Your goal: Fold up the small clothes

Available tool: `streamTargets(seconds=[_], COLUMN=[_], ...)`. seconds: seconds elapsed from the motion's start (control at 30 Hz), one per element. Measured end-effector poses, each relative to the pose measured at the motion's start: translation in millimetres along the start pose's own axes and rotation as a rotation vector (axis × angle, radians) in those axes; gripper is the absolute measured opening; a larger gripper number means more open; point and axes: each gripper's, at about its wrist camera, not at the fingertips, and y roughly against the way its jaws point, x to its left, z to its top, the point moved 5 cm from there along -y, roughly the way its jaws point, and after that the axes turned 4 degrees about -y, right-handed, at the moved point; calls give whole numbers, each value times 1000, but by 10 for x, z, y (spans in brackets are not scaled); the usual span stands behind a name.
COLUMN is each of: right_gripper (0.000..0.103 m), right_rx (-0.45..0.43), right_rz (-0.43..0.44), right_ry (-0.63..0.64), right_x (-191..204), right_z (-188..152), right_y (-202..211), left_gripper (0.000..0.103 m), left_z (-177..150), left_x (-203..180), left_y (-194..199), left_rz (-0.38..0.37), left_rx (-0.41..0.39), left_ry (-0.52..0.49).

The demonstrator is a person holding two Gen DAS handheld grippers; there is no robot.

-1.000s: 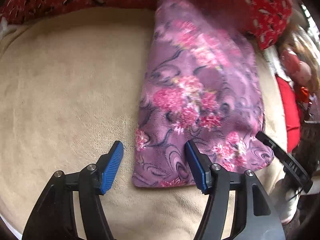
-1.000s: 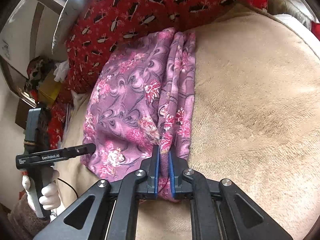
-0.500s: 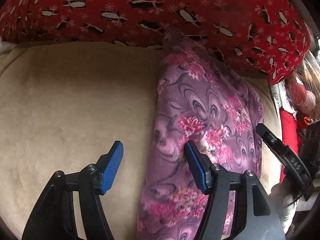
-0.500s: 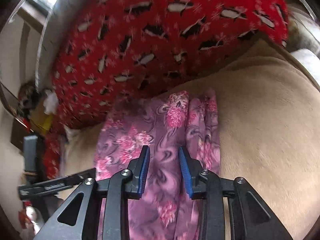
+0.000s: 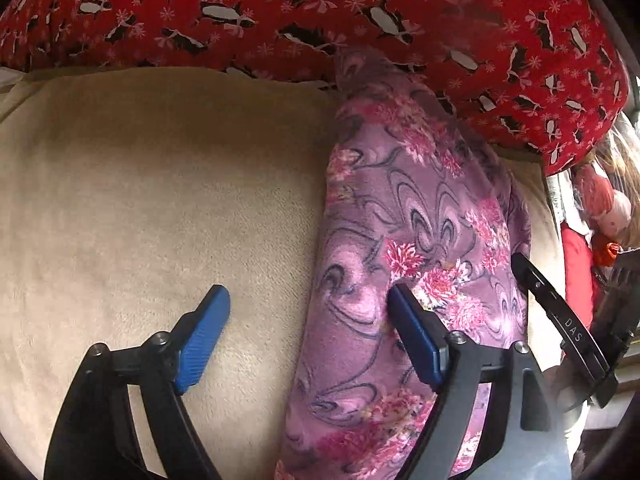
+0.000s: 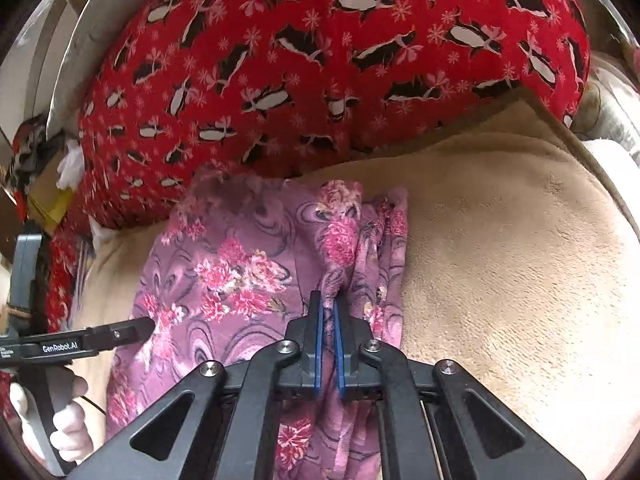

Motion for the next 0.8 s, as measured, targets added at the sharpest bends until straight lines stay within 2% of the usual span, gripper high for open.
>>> streamTargets(seconds=[0.07,0.17,0.23,0.3,0.33,0.37,0.43,0.47,0.5,0.53,0.57,0.67,0.7,0.73,0.8], right_gripper=[5,11,14,28,40,44,45,44,40,16,6,1,1,1,1], right_rx=[4,11,15,26,25,29,70,99,109,98,83,-9,-35,-37,27], right_rz=[-2,39,129,177,184,189,198,186,147,131,143,207,200,188,164], right_ry=[3,-27,-88,-117,-122,-126,-121,-106,-67,-32,5,43,45,39,-11], right_x=[18,22,12,-24,-40,-40,-8,22,61,89,133,161,122,69,-68], right_z=[-2,-32,-147,-347,-442,-528,-737,-803,-877,-904,-913,-886,-877,-887,-958], right_y=[30,212,402,590,656,692,695,652,634,668,724,1030,1096,1094,921], left_gripper=[81,81,81,81,81,81,81,80,79,62,42,37,37,37,37], left_z=[-12,-144,-261,-442,-502,-594,-728,-758,-778,-783,-794,-828,-840,-856,-878], left_x=[-19,-40,-19,13,15,13,-18,-27,-55,-91,-133,-222,-222,-223,-177], left_y=[58,238,345,400,376,317,181,150,190,243,301,446,423,341,180], left_rz=[3,-57,-95,-156,-185,-214,-218,-205,-189,-195,-211,-183,-169,-138,-121], left_rx=[-2,2,-5,11,30,64,131,145,125,110,98,36,35,49,93], left_ry=[-10,-31,-40,-51,-51,-44,-28,-22,-31,-42,-50,-73,-80,-84,-54])
